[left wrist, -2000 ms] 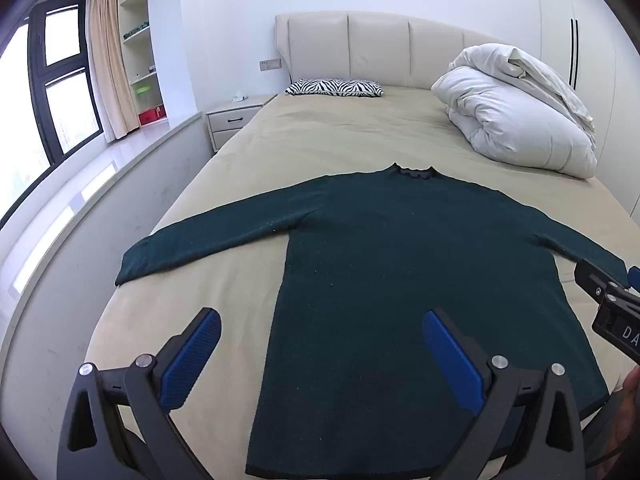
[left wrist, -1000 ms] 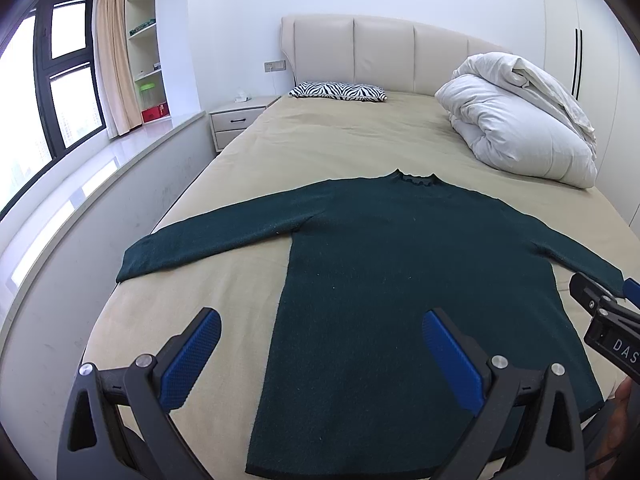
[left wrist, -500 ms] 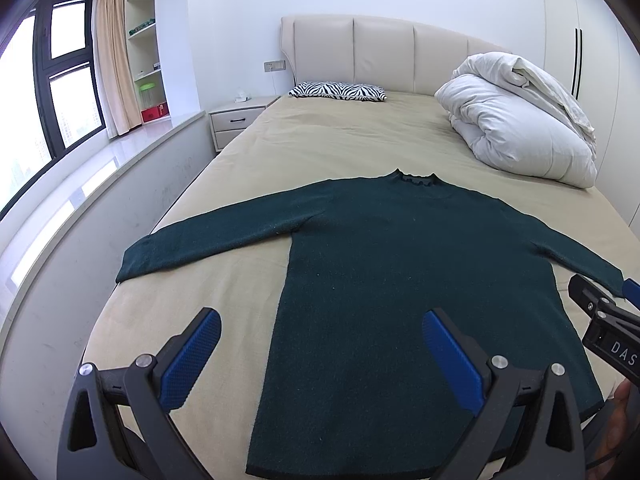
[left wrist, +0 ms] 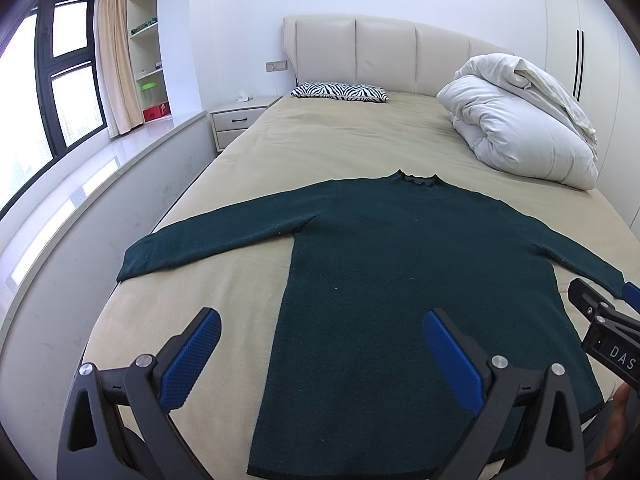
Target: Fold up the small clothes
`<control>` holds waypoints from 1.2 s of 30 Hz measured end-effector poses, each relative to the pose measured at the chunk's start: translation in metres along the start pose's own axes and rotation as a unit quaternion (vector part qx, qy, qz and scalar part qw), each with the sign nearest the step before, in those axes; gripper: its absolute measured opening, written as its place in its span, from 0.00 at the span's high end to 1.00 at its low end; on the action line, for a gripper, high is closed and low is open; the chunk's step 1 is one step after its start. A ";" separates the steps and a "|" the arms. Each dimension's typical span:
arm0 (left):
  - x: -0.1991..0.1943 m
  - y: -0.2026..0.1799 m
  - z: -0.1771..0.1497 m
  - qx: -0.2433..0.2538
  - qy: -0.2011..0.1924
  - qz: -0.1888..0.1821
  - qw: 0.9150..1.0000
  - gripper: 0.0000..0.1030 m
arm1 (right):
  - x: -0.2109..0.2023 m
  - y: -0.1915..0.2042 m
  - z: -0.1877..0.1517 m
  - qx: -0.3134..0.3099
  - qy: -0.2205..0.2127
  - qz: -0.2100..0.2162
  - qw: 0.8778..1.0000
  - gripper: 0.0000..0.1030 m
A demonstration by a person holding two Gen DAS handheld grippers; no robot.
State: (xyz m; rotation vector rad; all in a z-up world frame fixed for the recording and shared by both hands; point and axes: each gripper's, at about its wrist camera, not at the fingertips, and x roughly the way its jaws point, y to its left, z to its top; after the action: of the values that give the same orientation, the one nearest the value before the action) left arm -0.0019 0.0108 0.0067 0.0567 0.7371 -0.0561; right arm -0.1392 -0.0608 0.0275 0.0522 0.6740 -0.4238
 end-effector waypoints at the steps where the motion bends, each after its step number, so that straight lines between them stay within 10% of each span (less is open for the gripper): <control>1: -0.001 0.001 0.000 0.000 0.000 0.000 1.000 0.00 | 0.001 0.001 -0.001 0.000 0.000 0.000 1.000 0.00; 36: -0.002 0.008 0.000 -0.002 0.002 -0.001 1.000 0.00 | 0.010 0.012 -0.017 -0.002 0.009 0.002 1.000 0.00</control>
State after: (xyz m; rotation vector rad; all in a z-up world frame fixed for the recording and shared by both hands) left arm -0.0028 0.0185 0.0085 0.0516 0.7403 -0.0572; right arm -0.1375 -0.0509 0.0071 0.0528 0.6915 -0.4184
